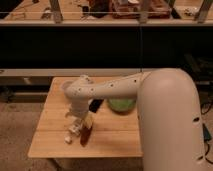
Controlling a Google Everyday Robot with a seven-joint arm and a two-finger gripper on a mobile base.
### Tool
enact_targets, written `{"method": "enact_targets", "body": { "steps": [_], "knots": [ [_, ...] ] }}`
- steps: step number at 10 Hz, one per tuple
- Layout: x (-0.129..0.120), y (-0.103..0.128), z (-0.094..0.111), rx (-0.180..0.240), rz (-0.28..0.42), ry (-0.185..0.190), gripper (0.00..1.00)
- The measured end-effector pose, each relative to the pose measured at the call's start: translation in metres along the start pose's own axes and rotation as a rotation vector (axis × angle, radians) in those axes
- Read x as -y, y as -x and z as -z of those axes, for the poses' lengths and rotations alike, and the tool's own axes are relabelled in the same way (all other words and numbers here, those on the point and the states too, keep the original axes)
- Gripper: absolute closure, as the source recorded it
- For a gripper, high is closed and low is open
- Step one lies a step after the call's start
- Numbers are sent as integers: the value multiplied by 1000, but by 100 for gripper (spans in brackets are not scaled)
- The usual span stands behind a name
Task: Stand the bottle upright
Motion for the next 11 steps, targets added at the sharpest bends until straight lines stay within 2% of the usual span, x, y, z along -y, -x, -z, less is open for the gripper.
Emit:
{"method": "enact_targets", "body": {
  "steps": [3,5,7,11],
  "knots": [
    [8,-2,-2,14,10,-13,20],
    [12,-2,-5,41,17,-18,20],
    [16,-1,-7,51,21,-14,20],
    [28,10,-13,16,60,25,20]
  ]
}}
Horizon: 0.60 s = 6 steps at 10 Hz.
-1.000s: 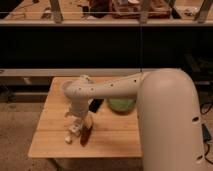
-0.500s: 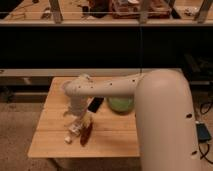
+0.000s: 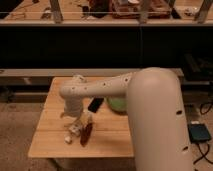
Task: Stand the bottle upright
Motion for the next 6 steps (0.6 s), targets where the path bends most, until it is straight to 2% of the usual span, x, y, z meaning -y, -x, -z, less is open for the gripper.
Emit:
{"method": "enact_targets", "body": {
  "steps": [4,6],
  "knots": [
    [-2,0,-17,-24,45,21,20],
    [-11,-6,-23,-42,43,28,20]
  ]
}}
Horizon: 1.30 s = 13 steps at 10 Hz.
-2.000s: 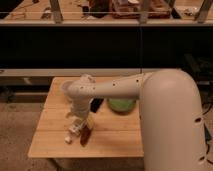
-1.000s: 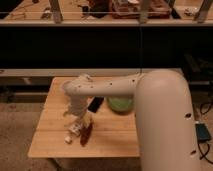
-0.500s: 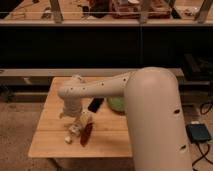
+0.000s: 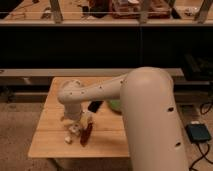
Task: Stand the bottle upright
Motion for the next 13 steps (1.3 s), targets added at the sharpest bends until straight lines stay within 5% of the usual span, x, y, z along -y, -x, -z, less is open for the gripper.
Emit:
{"method": "enact_targets", "body": {
  "steps": [8,13],
  "knots": [
    [5,5,5,-149,7,49,20],
    [0,5,-4,-133,-40,40,20]
  ]
}}
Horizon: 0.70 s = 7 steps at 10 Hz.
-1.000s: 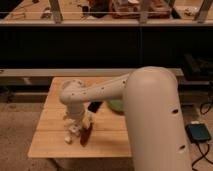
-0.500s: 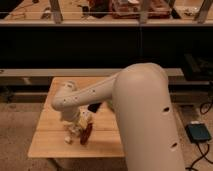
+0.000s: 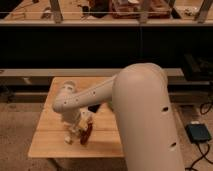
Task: Stand the bottle upright
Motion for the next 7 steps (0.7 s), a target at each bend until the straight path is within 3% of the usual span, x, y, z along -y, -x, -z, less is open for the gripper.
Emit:
{"method": "enact_targets", "body": {
  "steps": [5,7],
  "knots": [
    [-5,-4,-7,-10,-53,4,22],
    [-6,-6,-6,-21,-66,2,40]
  ]
}}
